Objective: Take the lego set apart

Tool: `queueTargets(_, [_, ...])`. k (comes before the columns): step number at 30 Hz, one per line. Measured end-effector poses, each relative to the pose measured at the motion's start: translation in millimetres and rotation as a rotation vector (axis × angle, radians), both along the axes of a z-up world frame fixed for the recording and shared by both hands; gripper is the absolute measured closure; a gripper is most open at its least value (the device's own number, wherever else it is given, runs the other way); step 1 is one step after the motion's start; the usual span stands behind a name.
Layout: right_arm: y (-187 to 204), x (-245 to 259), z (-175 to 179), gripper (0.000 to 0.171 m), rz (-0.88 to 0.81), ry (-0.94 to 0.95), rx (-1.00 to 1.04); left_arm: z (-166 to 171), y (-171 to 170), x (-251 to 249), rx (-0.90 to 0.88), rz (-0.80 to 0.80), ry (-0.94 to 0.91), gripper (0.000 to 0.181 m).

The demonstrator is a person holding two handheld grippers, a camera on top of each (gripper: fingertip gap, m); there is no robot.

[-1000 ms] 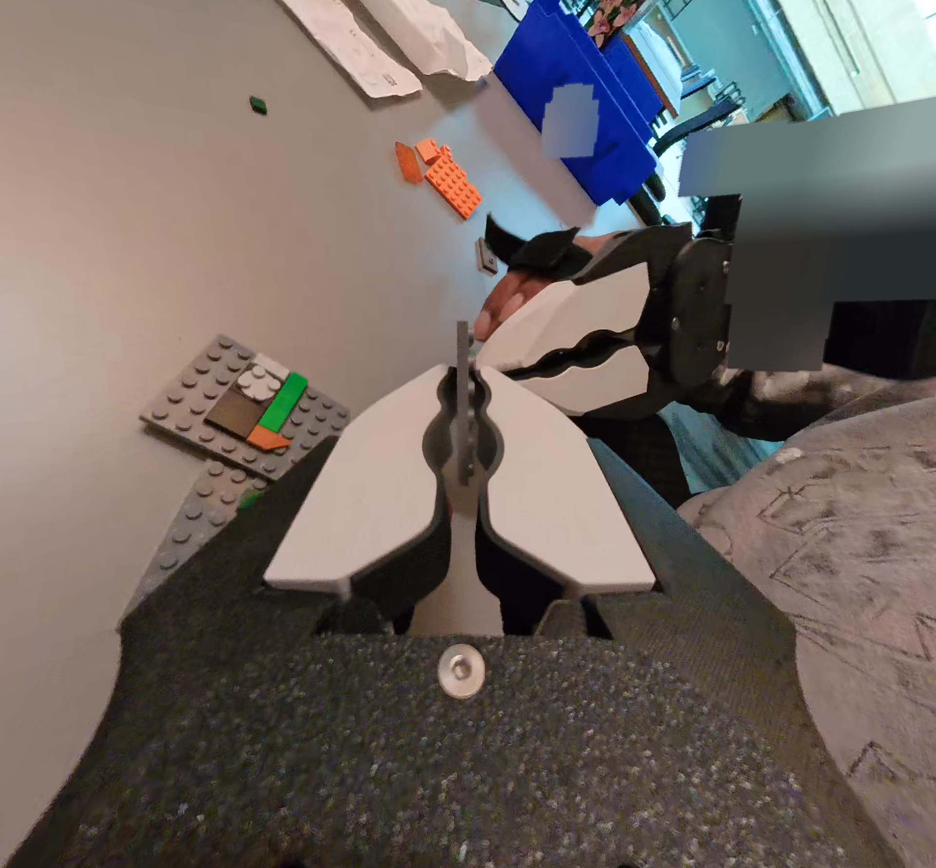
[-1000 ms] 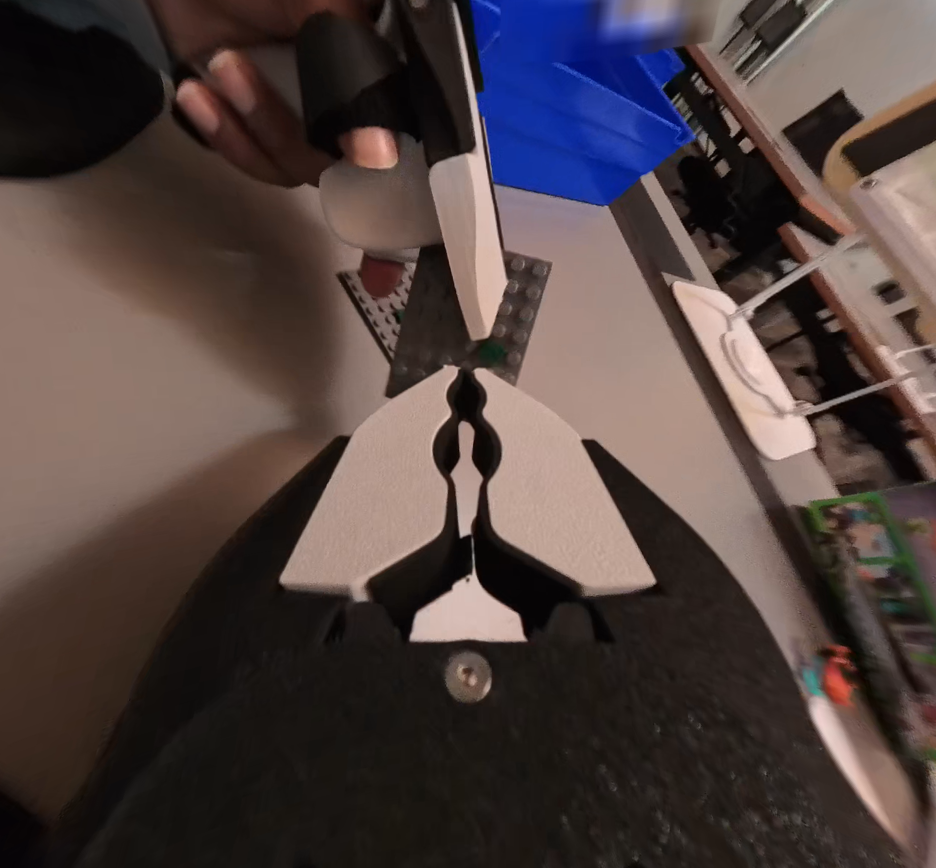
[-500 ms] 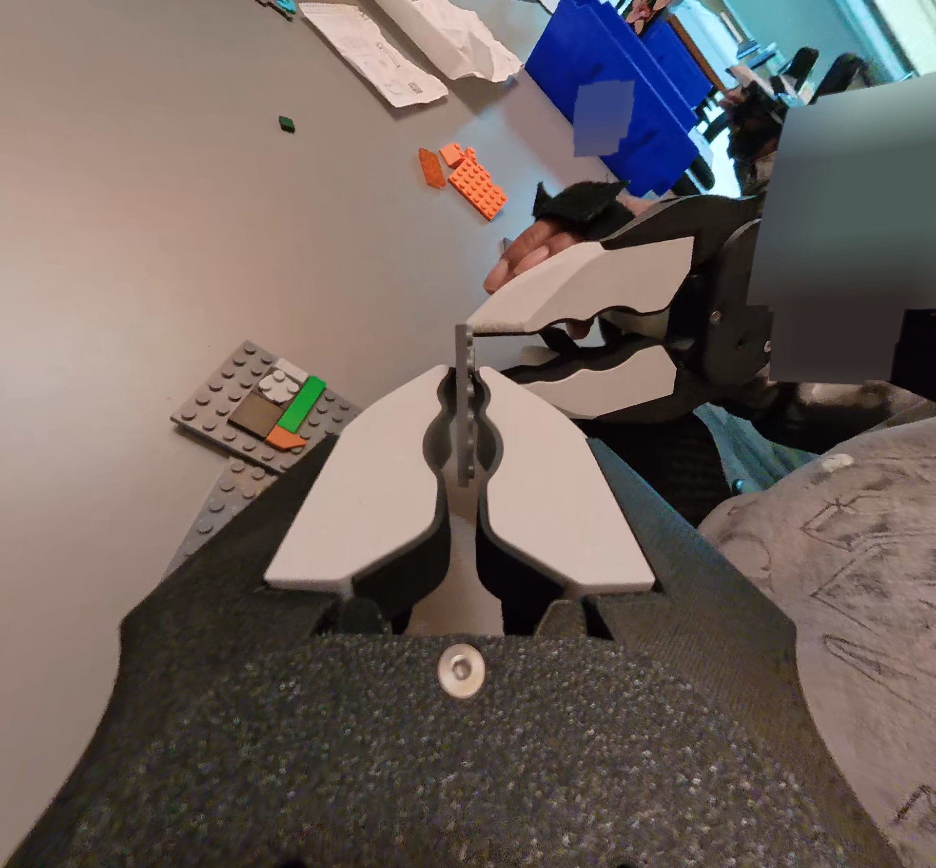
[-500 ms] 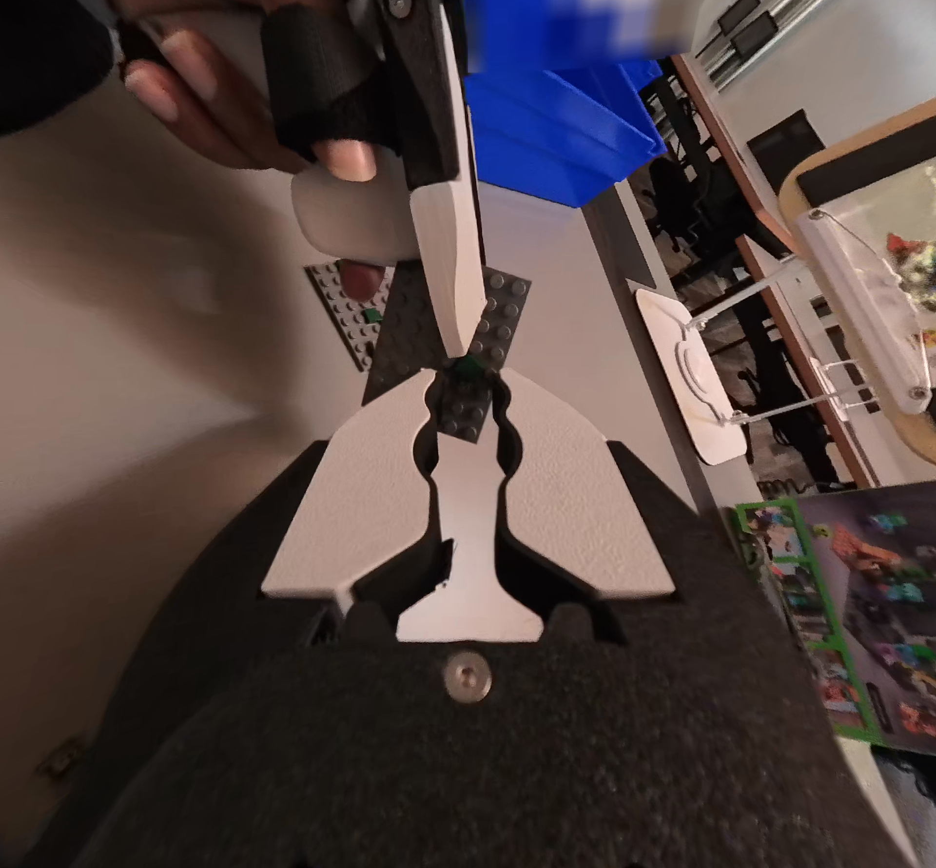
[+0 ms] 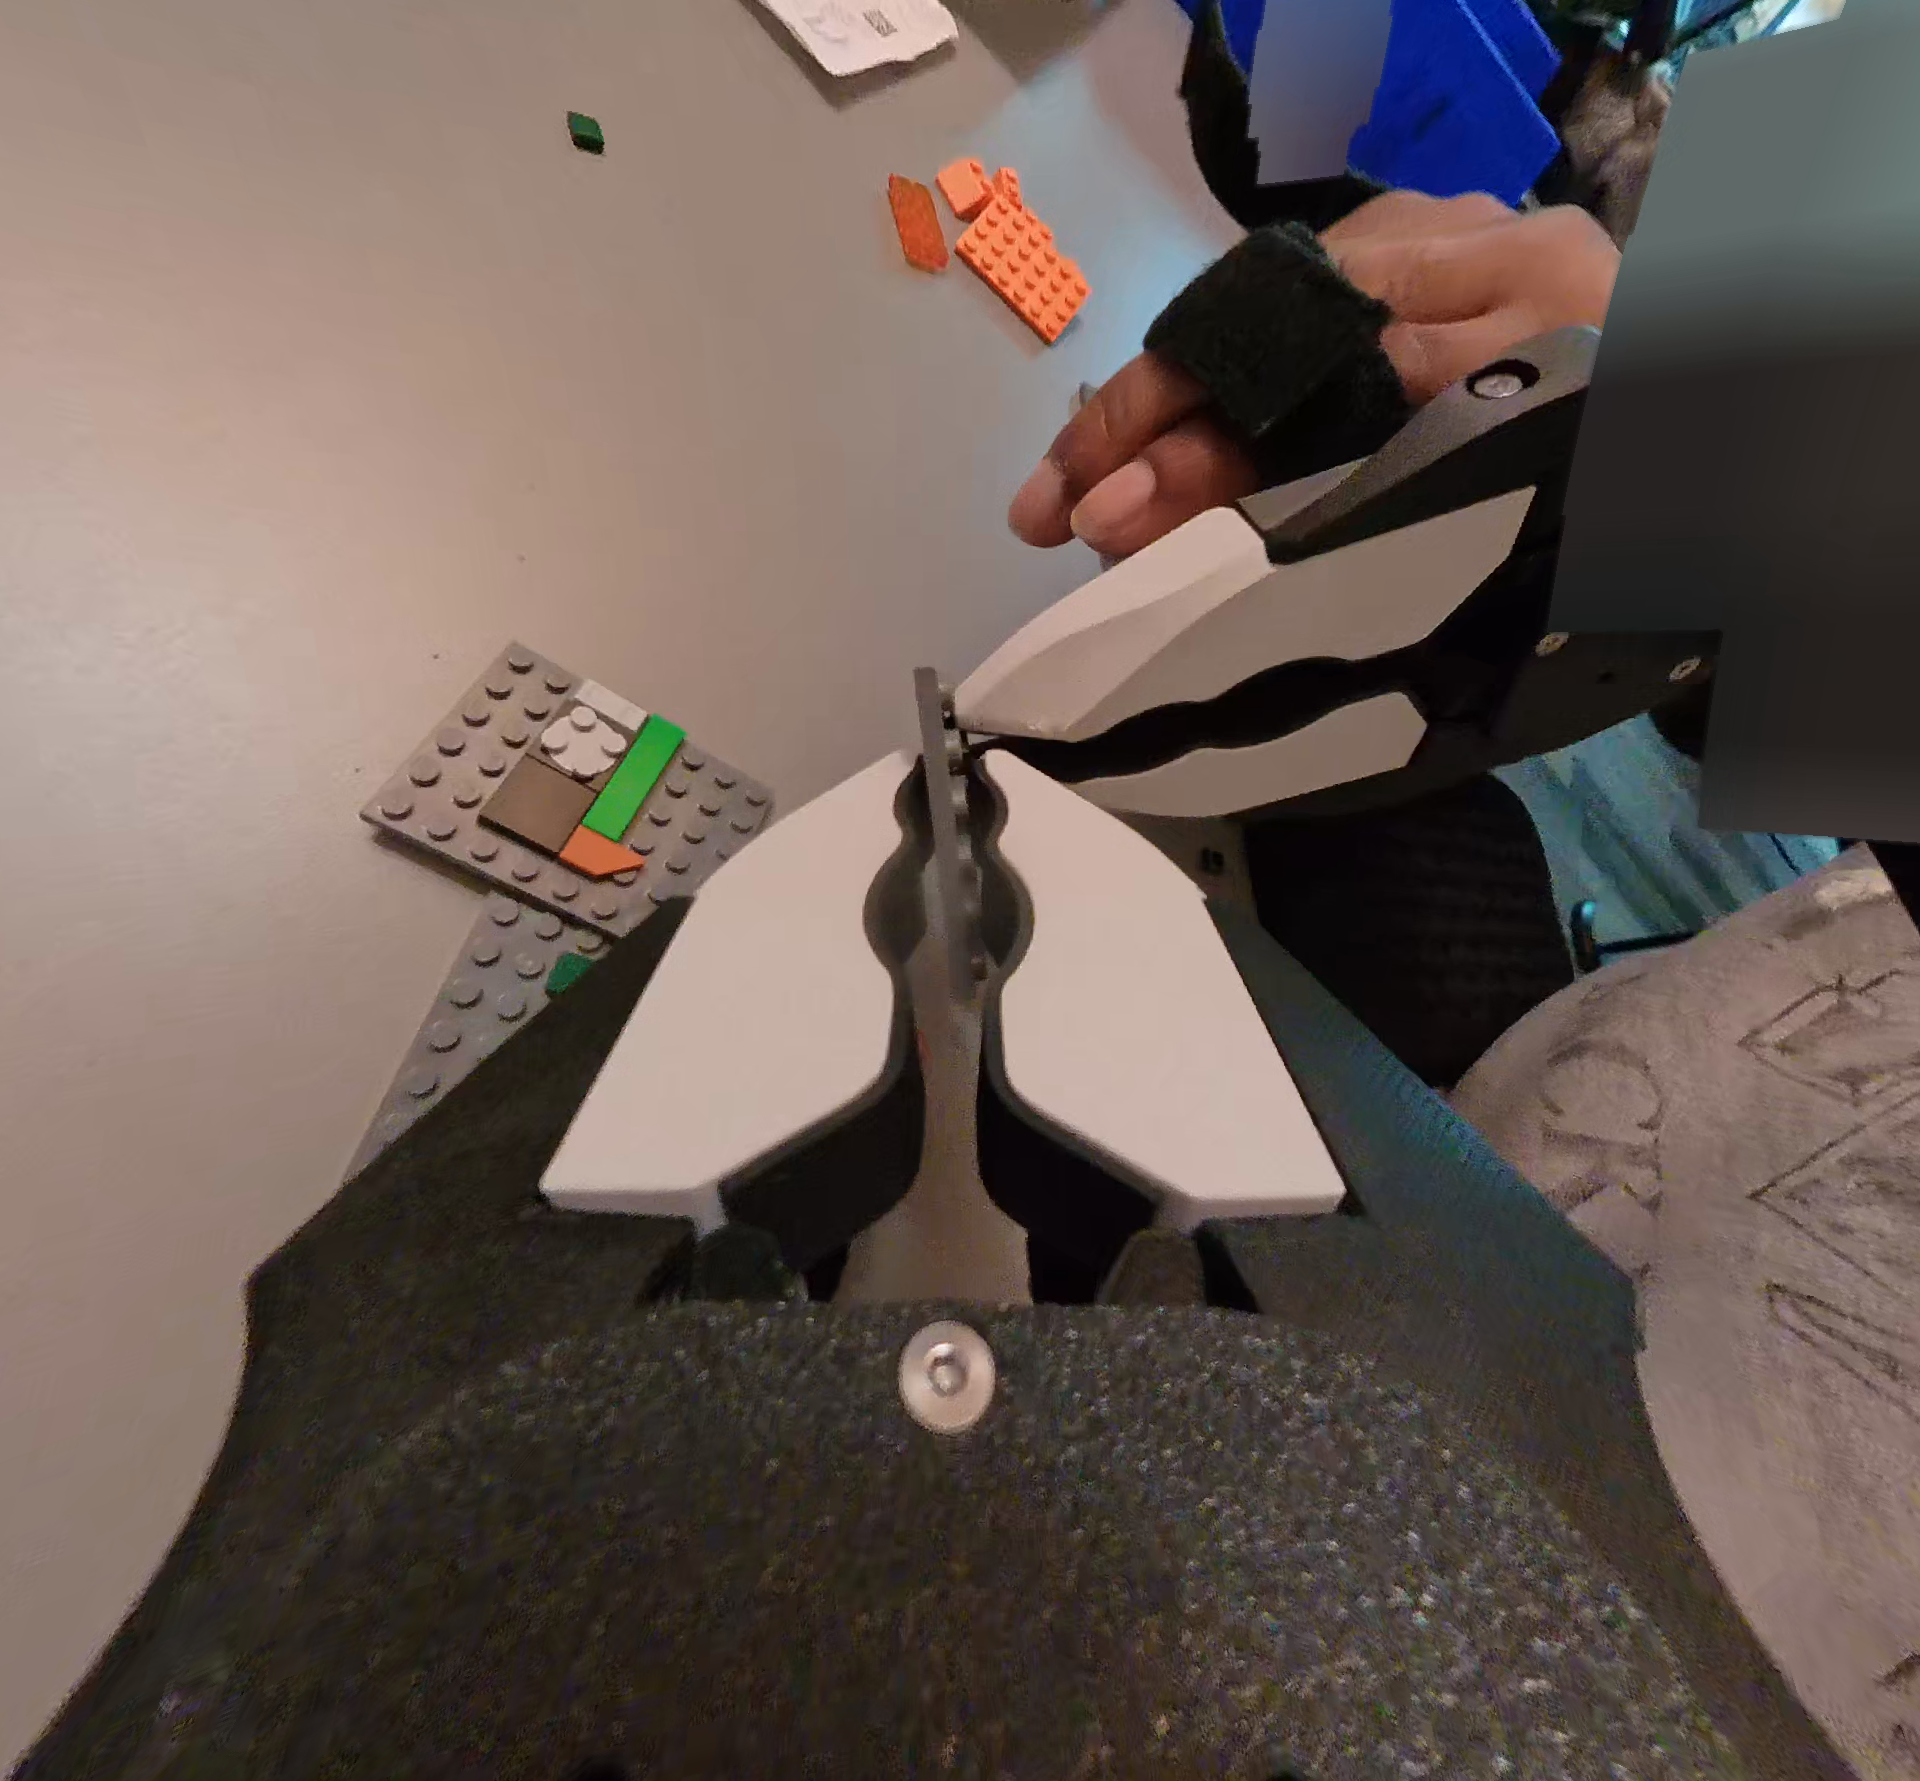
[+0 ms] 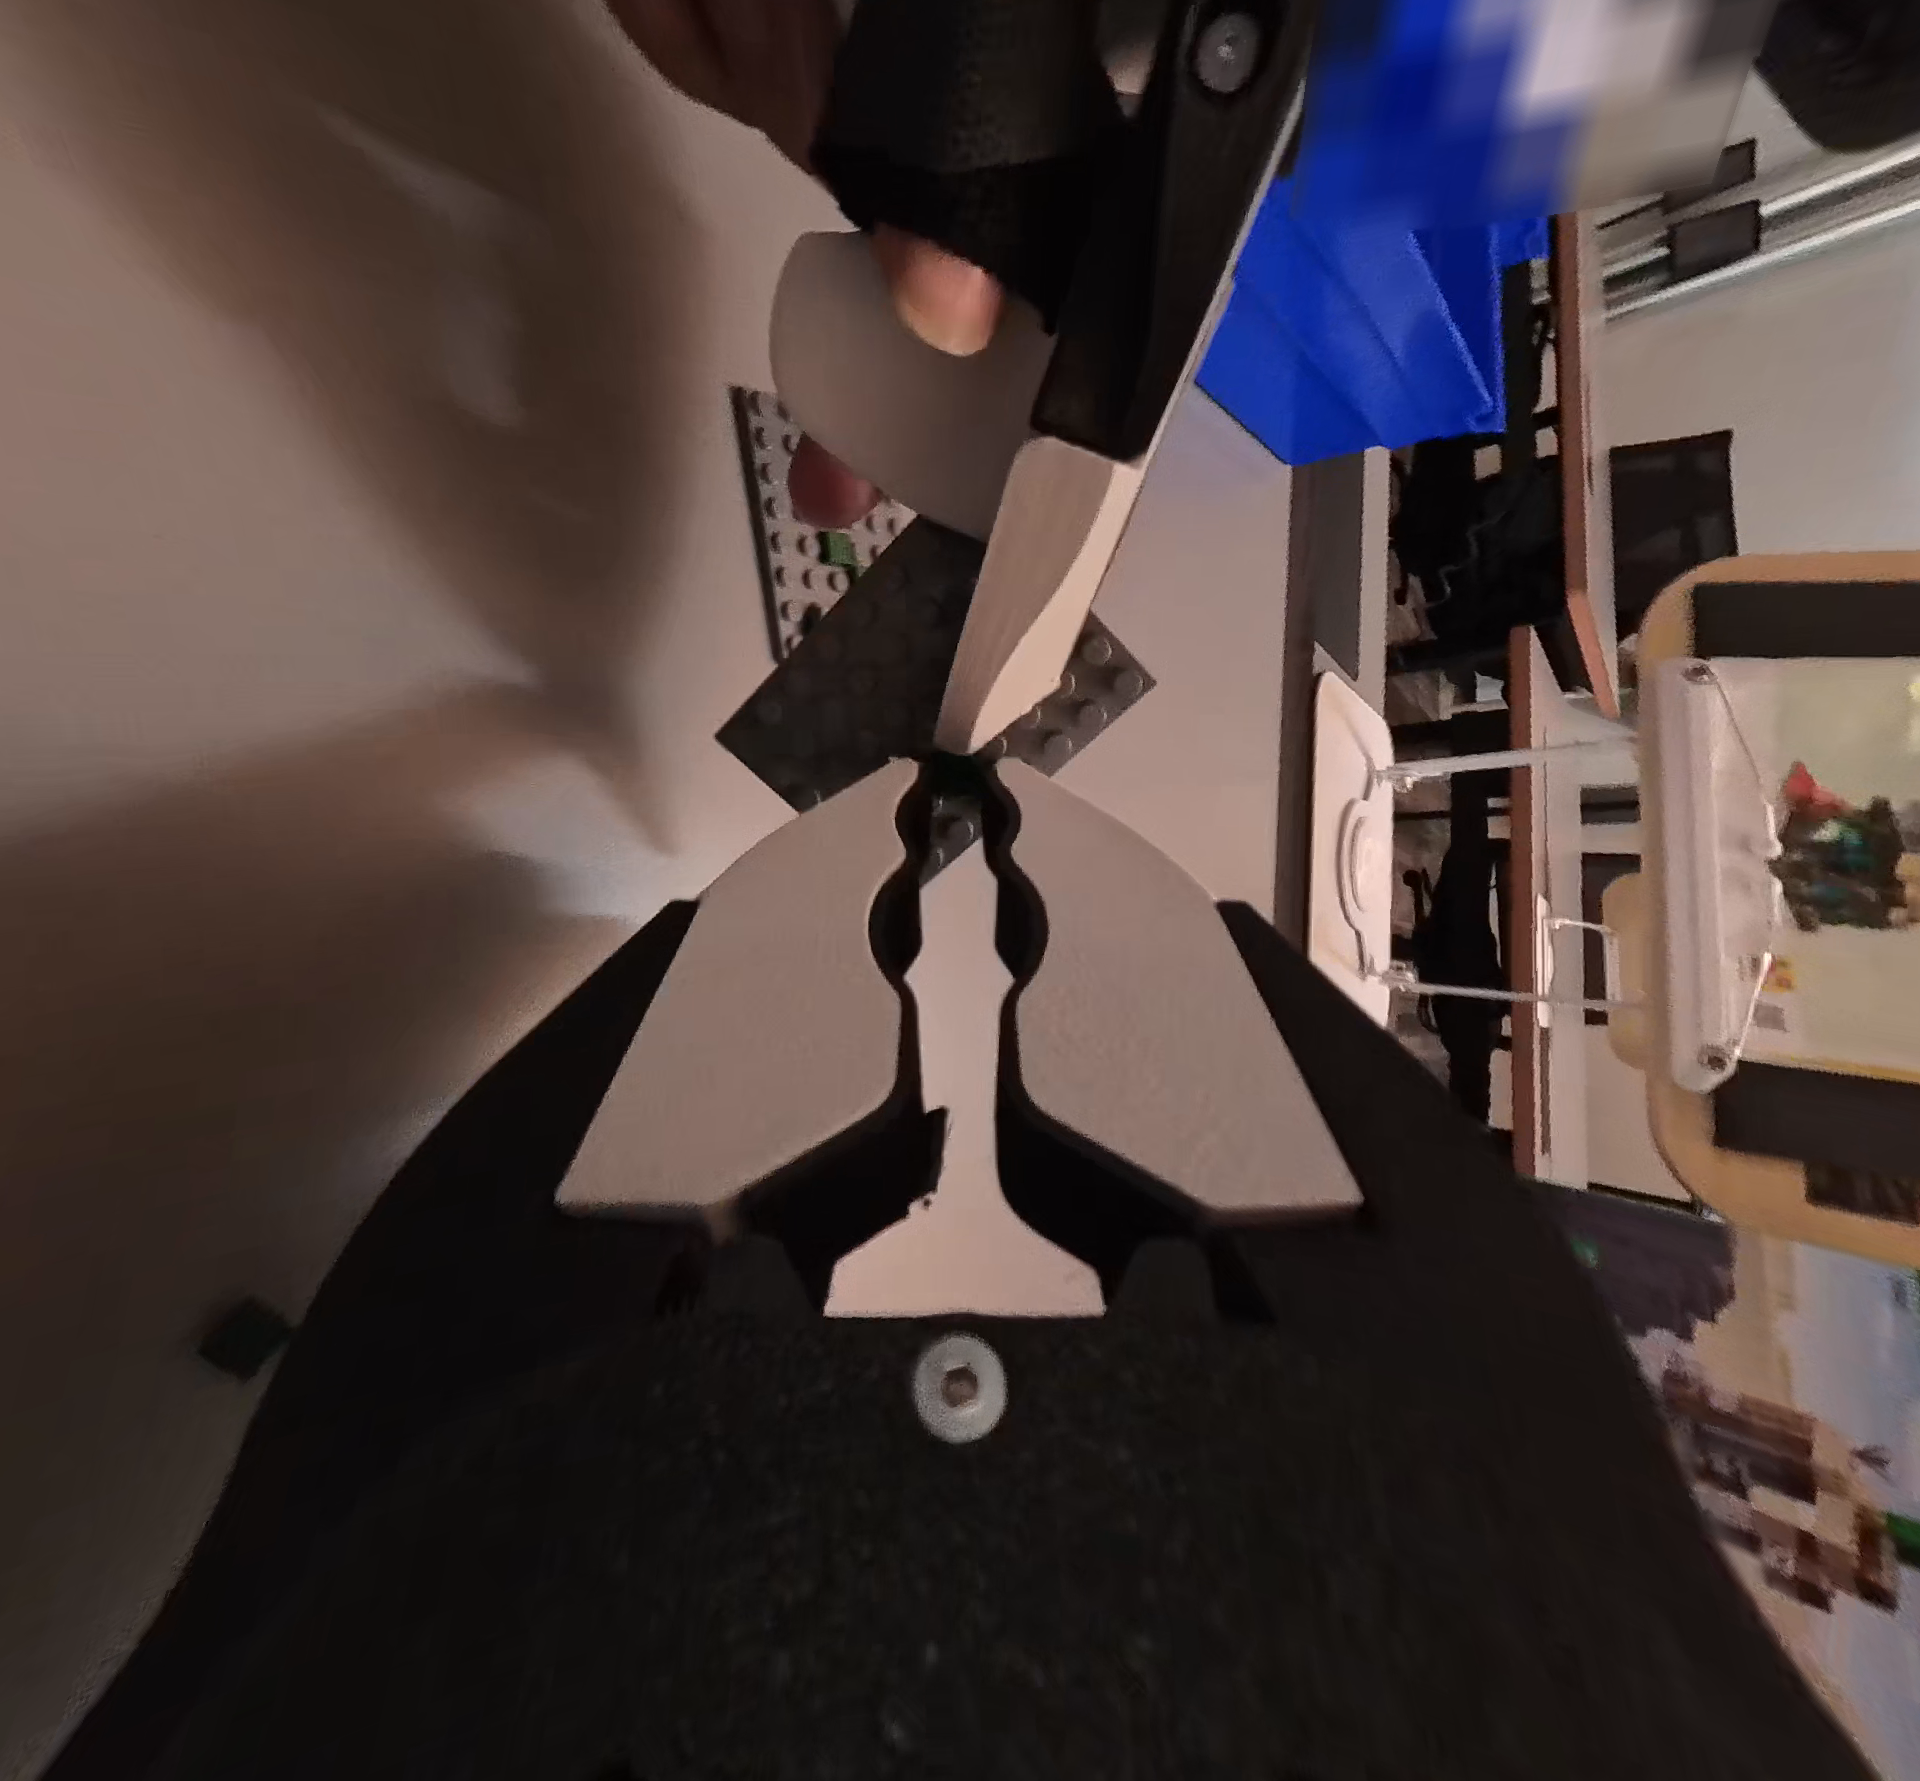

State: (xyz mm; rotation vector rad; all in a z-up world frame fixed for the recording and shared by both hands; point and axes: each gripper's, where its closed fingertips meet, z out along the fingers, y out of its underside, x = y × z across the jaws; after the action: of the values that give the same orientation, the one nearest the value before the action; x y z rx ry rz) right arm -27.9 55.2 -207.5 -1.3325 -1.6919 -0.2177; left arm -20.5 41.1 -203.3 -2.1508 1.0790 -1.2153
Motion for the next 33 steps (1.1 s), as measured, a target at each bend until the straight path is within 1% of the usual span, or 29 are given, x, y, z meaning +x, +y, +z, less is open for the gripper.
queueTargets(4, [-11.2, -1.5, -6.5, 0.165, 0.113, -0.084, -0.009, -6.0, -10.1, -1.8, 0.023, -0.084, 0.033, 0.175])
queueTargets(7, [-18.0, 1.0, -4.0, 0.166, 0.162, -0.086, -0.015, -4.2, -14.0, 0.3, 0.042, -0.126, 0.023, 0.176])
queueTargets(8, [-22.3, 1.4, -4.1, 0.171, 0.178, -0.084, -0.026, -2.2, -11.3, 1.0, 0.065, -0.122, 0.012, 0.175])
queueTargets(10, [-33.1, 3.8, -13.8, 0.171, 0.202, -0.104, -0.056, 0.4, 1.9, -4.1, 0.102, -0.078, 0.029, 0.175])
queueTargets(11, [-34.7, 5.5, -12.8, 0.171, 0.198, -0.088, -0.051, 1.1, 4.7, -7.1, 0.093, -0.071, 0.027, 0.175])
queueTargets(13, [-32.0, 7.3, -0.4, 0.171, 0.156, 0.002, -0.059, -0.2, 6.1, -9.8, 0.069, -0.064, 0.02, 0.175])
queueTargets(16, [-19.1, 12.0, 6.9, 0.171, 0.071, 0.049, -0.02, 0.3, 2.3, -6.2, 0.053, -0.076, 0.001, 0.176])
queueTargets(18, [-12.4, 15.7, 9.1, 0.159, 0.01, 0.127, -0.072, 4.7, 0.8, -4.8, 0.061, -0.08, -0.019, 0.176])
queueTargets(22, [-6.9, 17.7, 17.0, 0.145, -0.072, 0.351, -0.222, 11.6, -2.1, -4.1, 0.055, -0.084, -0.063, 0.176])
queueTargets(24, [-5.6, 17.2, 20.6, 0.145, -0.092, 0.421, -0.251, 15.0, -3.1, -3.4, 0.023, -0.082, -0.099, 0.176])
queueTargets(29, [-10.0, 14.9, 22.0, 0.146, -0.11, 0.578, -0.412, 30.2, -2.7, -3.9, -0.025, -0.073, -0.215, 0.176])
queueTargets(32, [-16.3, 12.5, 32.2, 0.157, -0.074, 0.719, -0.548, 40.9, -5.3, -3.8, -0.019, -0.085, -0.278, 0.176])
queueTargets(33, [-17.9, 12.9, 35.9, 0.159, -0.057, 0.751, -0.581, 43.6, -6.9, -3.8, -0.011, -0.095, -0.292, 0.176])
